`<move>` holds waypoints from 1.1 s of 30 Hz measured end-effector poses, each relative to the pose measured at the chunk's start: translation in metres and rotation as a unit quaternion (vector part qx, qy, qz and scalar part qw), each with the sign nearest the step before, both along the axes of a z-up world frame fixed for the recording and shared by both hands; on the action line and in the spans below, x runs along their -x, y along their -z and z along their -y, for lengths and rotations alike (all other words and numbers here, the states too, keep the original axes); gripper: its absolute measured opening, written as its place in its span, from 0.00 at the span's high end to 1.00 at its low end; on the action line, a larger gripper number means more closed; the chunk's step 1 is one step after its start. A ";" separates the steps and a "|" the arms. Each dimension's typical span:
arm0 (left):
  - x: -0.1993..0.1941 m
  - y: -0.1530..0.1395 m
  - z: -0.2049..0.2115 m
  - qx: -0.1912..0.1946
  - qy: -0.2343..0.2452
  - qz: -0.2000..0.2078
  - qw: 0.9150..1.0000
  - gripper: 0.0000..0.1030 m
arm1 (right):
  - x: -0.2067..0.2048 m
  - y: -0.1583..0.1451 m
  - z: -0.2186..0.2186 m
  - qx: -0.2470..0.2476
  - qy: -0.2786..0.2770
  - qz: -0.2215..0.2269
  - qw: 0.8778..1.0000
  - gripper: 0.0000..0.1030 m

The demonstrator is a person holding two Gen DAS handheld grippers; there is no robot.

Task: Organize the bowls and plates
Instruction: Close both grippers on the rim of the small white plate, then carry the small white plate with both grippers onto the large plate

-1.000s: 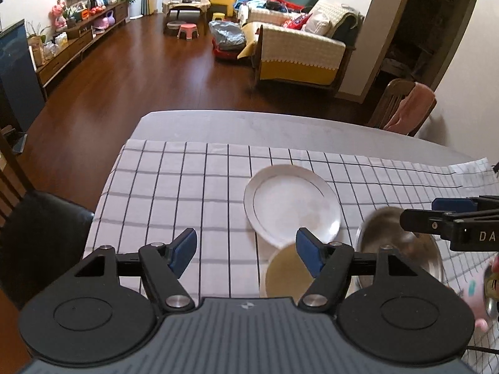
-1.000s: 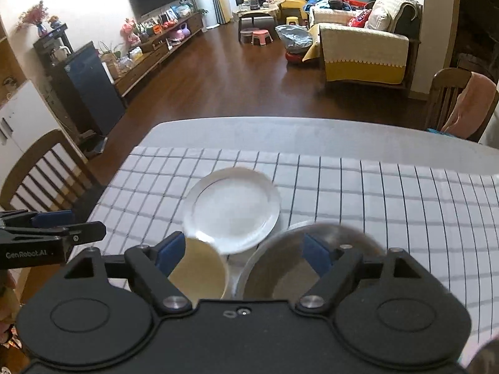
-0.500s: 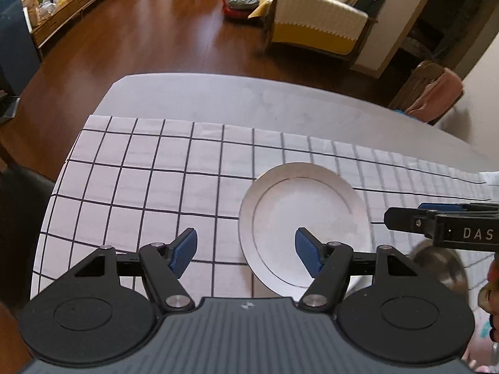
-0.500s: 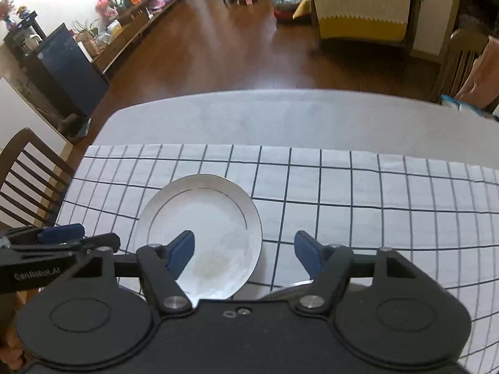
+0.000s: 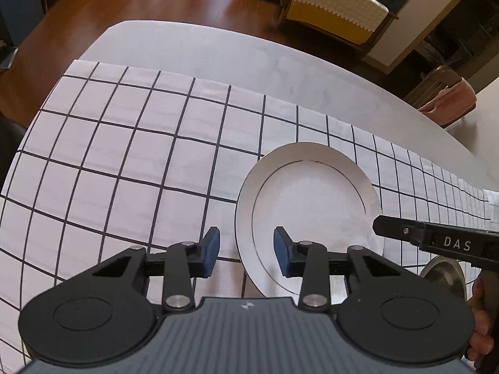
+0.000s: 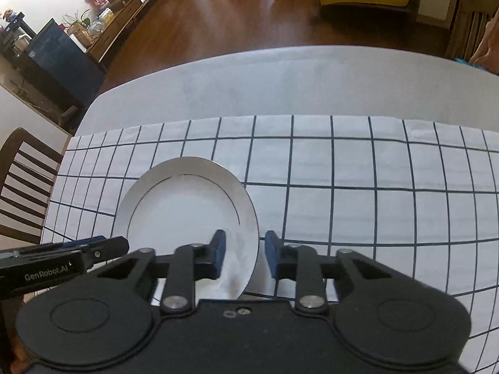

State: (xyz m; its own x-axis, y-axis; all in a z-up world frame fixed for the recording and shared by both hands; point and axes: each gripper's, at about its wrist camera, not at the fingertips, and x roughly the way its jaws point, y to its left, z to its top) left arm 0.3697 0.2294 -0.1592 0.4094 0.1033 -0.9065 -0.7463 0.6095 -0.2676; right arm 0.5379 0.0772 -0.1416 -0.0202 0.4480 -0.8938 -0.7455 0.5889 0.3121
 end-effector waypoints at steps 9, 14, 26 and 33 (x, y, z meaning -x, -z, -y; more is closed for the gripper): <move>0.002 0.007 -0.008 0.021 -0.016 0.011 1.000 0.84 | -0.005 0.008 0.000 0.000 0.003 -0.006 1.000 0.88; 0.005 0.008 -0.009 0.023 -0.021 0.017 0.999 0.88 | -0.009 0.011 0.004 -0.007 0.010 -0.012 1.000 0.92; 0.013 -0.006 -0.003 0.006 -0.024 0.029 0.999 0.89 | 0.001 -0.002 0.005 -0.016 0.011 0.019 1.000 0.93; 0.023 -0.032 -0.002 -0.010 -0.025 0.044 0.999 0.89 | 0.006 -0.023 0.008 -0.038 0.009 0.031 0.999 0.93</move>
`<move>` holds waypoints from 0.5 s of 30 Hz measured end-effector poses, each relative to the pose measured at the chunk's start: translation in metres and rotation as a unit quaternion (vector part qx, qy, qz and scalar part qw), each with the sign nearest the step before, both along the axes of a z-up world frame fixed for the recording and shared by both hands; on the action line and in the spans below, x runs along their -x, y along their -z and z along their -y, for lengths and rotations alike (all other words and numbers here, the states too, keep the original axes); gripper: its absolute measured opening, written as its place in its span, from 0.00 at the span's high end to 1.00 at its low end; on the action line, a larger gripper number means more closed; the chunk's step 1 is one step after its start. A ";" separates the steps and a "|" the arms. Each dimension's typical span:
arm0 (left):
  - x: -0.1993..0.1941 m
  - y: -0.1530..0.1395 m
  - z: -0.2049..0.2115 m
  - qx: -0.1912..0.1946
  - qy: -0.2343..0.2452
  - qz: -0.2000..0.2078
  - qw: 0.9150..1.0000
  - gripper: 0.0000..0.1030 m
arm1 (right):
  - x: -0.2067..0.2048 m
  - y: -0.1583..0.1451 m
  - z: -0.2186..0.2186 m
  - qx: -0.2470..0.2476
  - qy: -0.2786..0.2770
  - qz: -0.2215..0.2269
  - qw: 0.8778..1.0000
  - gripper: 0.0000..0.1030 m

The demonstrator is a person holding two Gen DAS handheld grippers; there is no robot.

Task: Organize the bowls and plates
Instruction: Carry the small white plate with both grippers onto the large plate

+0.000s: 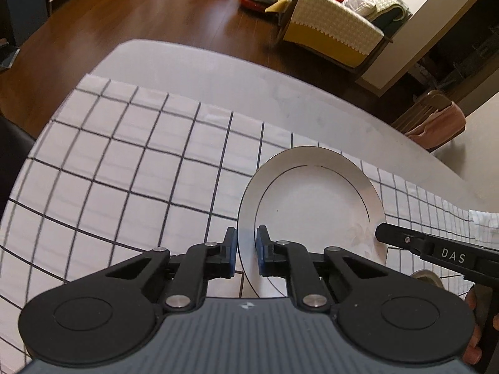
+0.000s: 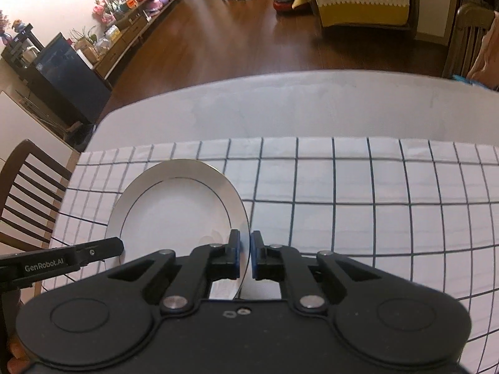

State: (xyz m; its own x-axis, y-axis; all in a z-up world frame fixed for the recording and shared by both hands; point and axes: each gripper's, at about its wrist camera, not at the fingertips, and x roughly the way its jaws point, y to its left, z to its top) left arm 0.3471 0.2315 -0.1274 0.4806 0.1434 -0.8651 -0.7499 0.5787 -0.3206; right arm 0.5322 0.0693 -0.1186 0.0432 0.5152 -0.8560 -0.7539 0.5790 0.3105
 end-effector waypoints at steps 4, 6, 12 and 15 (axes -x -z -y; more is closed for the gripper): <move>0.004 -0.020 0.000 -0.017 -0.004 0.008 1.000 0.89 | 0.003 -0.016 -0.001 -0.015 0.001 0.008 1.000 0.93; 0.007 -0.029 0.001 -0.023 -0.005 0.012 1.000 0.89 | 0.006 -0.026 -0.001 -0.025 0.001 0.012 1.000 0.93; 0.029 -0.054 0.009 -0.027 -0.006 0.017 0.999 0.89 | 0.023 -0.050 0.007 -0.038 -0.005 0.018 0.999 0.93; 0.041 -0.062 0.018 -0.029 -0.002 0.017 0.999 0.89 | 0.036 -0.058 0.015 -0.033 -0.003 0.022 0.999 0.93</move>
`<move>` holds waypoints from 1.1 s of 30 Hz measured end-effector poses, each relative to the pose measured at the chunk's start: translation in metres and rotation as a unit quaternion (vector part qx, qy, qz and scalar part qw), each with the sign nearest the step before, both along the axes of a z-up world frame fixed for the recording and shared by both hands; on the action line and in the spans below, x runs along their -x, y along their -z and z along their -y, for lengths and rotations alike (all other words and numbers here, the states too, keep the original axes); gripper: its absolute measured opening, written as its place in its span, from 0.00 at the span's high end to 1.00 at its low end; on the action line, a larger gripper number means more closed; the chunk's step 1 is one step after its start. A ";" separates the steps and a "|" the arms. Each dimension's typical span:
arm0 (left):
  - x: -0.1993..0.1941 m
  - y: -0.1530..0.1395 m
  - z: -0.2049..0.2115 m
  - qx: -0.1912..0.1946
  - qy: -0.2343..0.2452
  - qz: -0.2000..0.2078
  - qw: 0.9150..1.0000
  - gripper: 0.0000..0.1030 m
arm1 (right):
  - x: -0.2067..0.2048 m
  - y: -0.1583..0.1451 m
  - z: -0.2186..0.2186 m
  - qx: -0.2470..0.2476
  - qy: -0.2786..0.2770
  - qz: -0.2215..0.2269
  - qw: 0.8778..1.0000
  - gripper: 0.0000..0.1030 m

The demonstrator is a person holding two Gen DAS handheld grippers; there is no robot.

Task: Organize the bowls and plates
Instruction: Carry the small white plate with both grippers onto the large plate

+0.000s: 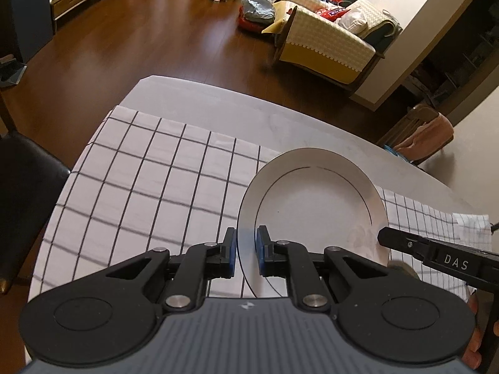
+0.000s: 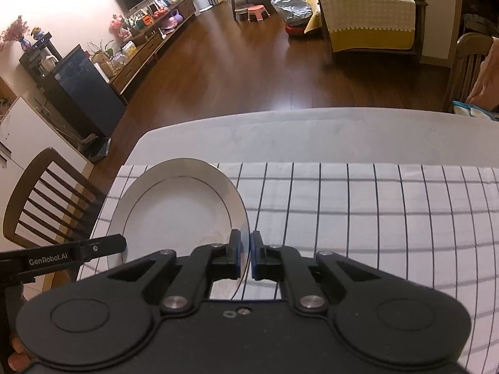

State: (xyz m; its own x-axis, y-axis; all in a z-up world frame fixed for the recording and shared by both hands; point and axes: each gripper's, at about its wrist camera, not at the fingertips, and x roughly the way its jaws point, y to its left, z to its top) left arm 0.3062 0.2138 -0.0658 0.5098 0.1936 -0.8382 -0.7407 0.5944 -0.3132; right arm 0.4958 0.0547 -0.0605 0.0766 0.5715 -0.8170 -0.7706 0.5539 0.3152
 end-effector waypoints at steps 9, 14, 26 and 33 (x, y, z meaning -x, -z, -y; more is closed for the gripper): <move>0.050 -0.010 0.031 0.009 0.029 0.009 0.999 0.89 | 0.054 -0.017 0.037 0.004 0.022 0.019 1.000 0.93; 0.084 -0.010 0.050 0.018 0.052 0.012 0.998 0.89 | 0.087 -0.022 0.058 0.006 0.037 0.024 0.999 0.93; 0.170 0.006 0.105 0.029 0.103 -0.002 0.994 0.89 | 0.174 -0.008 0.123 0.014 0.076 -0.003 0.997 0.93; 0.210 0.027 0.128 0.041 0.125 -0.017 0.991 0.89 | 0.222 0.013 0.156 0.028 0.093 -0.023 0.995 0.93</move>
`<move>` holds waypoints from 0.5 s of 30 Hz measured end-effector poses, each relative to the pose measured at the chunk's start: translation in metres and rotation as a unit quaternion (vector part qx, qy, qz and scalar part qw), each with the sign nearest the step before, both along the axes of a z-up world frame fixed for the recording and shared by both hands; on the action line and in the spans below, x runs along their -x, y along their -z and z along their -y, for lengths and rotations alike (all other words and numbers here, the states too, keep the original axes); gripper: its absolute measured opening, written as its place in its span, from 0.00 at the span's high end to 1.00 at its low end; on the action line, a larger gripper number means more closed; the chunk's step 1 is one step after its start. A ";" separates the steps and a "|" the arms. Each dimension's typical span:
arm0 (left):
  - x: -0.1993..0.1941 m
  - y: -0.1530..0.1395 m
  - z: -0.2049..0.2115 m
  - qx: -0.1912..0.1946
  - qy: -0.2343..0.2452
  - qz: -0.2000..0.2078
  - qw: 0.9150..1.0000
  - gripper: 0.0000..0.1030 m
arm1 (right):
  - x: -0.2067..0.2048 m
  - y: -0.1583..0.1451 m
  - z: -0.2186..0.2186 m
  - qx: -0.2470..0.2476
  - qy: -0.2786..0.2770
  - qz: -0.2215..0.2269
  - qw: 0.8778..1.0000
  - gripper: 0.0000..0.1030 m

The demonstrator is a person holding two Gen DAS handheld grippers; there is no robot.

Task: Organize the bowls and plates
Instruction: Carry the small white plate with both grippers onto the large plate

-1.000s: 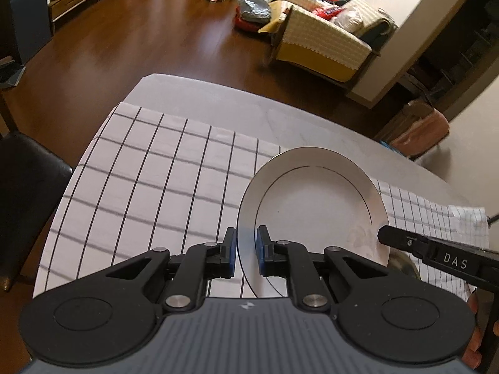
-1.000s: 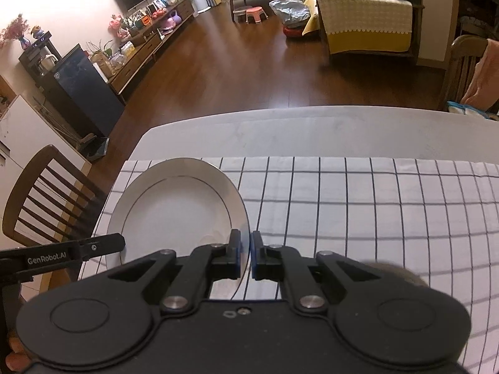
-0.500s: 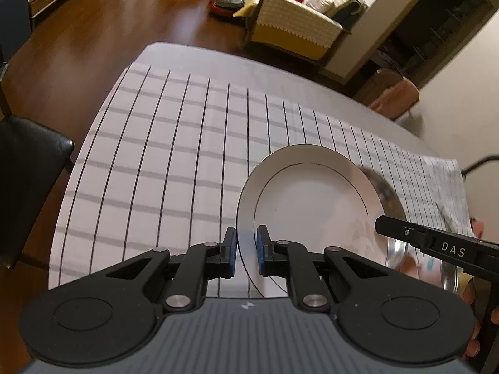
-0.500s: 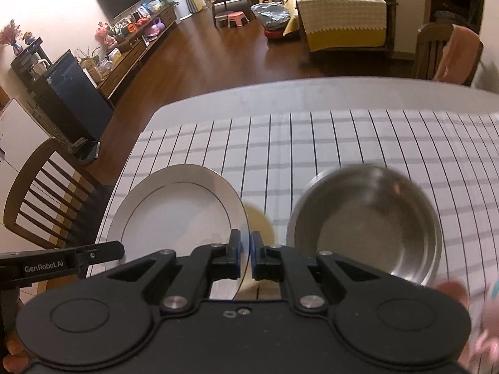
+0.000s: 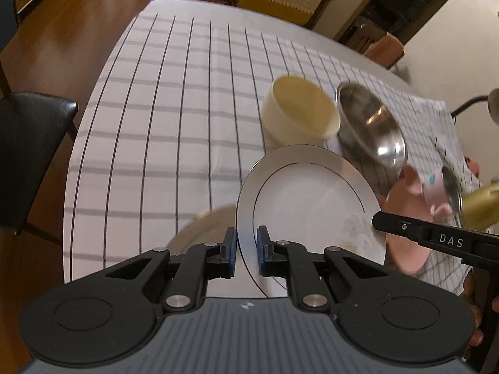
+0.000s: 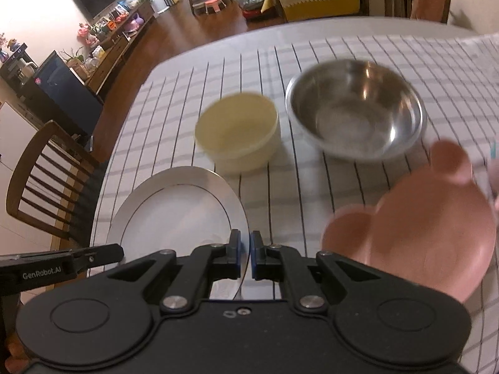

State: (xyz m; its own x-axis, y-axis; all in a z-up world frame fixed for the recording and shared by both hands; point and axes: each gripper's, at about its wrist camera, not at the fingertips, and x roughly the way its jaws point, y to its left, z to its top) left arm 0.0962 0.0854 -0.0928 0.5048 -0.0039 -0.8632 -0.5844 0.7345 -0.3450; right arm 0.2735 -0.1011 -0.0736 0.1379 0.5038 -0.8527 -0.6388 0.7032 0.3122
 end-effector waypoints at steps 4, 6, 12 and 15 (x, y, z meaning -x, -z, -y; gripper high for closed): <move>0.019 0.014 0.007 0.016 0.009 -0.009 1.000 0.89 | 0.028 0.011 0.014 0.007 0.000 -0.008 1.000 0.93; 0.026 0.022 0.010 0.021 0.012 -0.016 1.000 0.89 | 0.036 0.017 0.023 0.010 0.004 -0.018 1.000 0.93; 0.045 0.041 0.015 0.028 0.008 -0.034 0.999 0.89 | 0.060 0.034 0.028 0.019 -0.001 -0.031 0.999 0.94; 0.048 0.045 0.014 0.020 0.014 -0.038 0.999 0.89 | 0.067 0.039 0.027 0.023 -0.008 -0.032 0.999 0.94</move>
State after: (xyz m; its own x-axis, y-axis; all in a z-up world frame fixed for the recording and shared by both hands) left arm 0.0483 0.0709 -0.1379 0.4379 -0.0519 -0.8975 -0.5893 0.7374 -0.3301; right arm 0.2067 -0.1276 -0.1125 0.0752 0.4661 -0.8815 -0.6300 0.7074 0.3203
